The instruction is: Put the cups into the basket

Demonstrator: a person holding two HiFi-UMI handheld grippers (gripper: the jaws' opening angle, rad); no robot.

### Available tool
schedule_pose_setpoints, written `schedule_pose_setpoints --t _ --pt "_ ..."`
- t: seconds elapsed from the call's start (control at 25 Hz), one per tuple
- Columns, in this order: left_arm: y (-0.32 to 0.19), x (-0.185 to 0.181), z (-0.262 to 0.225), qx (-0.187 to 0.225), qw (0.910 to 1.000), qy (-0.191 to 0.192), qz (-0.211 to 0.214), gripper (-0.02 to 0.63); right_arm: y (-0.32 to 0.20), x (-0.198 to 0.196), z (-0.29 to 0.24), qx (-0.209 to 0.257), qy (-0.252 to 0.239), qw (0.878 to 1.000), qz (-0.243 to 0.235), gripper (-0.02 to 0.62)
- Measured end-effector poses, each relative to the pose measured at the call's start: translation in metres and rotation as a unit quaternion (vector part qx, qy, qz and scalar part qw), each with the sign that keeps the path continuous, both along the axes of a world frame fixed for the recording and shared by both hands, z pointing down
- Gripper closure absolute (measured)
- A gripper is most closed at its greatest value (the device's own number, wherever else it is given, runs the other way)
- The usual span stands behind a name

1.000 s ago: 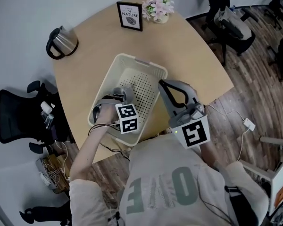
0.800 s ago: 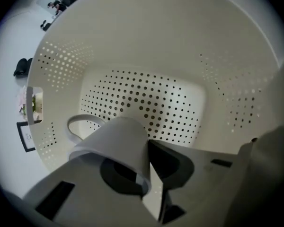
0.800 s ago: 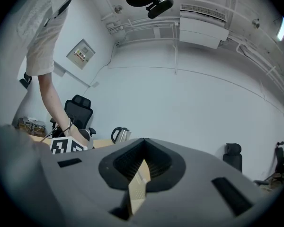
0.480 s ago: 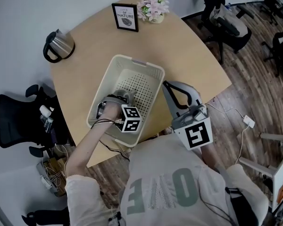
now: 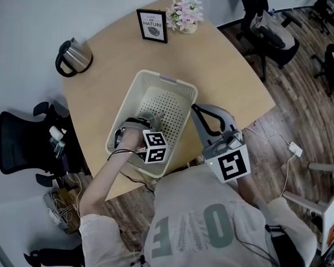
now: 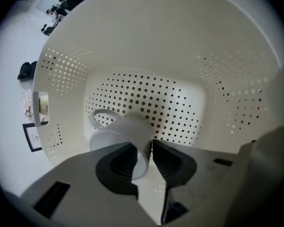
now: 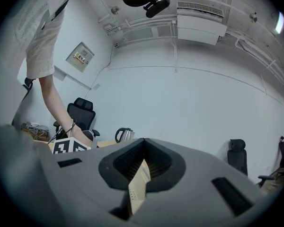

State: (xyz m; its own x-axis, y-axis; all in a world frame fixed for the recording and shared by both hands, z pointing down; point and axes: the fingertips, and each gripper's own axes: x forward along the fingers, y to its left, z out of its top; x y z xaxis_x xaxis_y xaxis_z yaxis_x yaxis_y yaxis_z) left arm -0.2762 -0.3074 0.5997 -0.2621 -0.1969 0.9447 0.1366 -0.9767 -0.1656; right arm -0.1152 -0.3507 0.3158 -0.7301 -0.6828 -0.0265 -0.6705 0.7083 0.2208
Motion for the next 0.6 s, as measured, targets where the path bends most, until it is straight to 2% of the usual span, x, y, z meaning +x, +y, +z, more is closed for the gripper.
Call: schedule_pose_setpoints --t 0.12,0.2,0.28,0.36,0.44,0.52,0.6 --pt "0.002 0.007 -0.020 0.019 0.9997 0.016 0.004 0.503 0.001 -0.004 -0.002 0.004 -0.001 1.000 -0.010 0.597" --pt "0.004 0.017 -0.043 0.036 0.9980 0.053 -0.006 0.503 0.002 -0.008 -0.003 0.005 -0.002 1.000 -0.016 0.597" --pt "0.004 0.027 -0.078 0.063 0.9918 0.107 -0.029 0.503 0.003 -0.012 -0.005 0.006 -0.007 1.000 -0.024 0.597" --pt "0.000 0.035 -0.121 0.113 0.9790 0.162 -0.051 0.503 0.004 -0.017 -0.007 0.009 -0.009 0.999 -0.035 0.597" --pt "-0.007 0.042 -0.166 0.176 0.9558 0.223 -0.076 0.505 0.007 -0.022 -0.009 0.012 -0.007 0.999 -0.047 0.597" --pt "-0.011 0.049 -0.203 0.236 0.9207 0.292 -0.108 0.505 0.009 -0.029 -0.012 0.016 -0.007 0.998 -0.059 0.597" --pt "-0.008 0.054 -0.228 0.284 0.8854 0.342 -0.137 0.506 0.012 -0.040 -0.017 0.023 -0.006 0.997 -0.076 0.597"
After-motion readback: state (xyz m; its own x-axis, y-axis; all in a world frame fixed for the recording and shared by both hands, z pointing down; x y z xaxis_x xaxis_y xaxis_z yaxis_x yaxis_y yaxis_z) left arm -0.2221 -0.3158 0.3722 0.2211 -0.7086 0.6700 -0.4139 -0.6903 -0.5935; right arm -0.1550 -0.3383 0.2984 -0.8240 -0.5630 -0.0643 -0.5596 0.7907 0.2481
